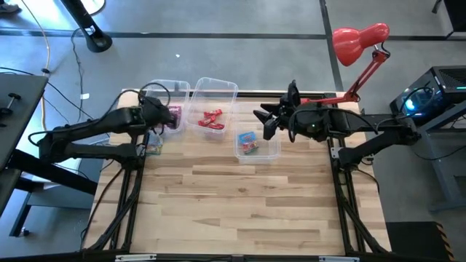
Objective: Sort candy
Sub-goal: Put the violet candy bag into the left transparent bin, then put the blue candy bag into the right transparent bin
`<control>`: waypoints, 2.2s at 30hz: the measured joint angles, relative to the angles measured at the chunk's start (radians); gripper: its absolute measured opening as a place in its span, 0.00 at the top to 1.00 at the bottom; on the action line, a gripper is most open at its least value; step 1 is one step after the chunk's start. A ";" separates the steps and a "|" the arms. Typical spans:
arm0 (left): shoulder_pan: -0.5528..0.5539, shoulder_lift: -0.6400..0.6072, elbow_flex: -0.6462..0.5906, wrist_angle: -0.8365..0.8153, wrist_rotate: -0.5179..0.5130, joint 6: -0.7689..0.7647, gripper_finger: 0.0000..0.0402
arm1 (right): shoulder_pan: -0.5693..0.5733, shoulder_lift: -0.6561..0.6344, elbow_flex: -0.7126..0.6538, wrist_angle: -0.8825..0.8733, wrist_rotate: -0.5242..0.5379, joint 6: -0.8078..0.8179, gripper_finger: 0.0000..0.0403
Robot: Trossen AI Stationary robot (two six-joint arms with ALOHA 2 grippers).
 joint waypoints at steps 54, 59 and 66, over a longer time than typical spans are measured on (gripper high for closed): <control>-0.653 0.710 -0.087 -0.224 0.218 -1.439 0.66 | -0.016 0.000 0.000 -0.110 -0.075 0.053 0.52; -0.649 0.810 -0.083 -0.224 0.246 -1.426 0.66 | -0.016 0.000 0.000 -0.113 -0.094 0.053 0.52; -0.666 0.747 0.021 -0.312 0.230 -1.161 0.66 | -0.044 0.000 0.000 -0.132 -0.097 0.044 0.52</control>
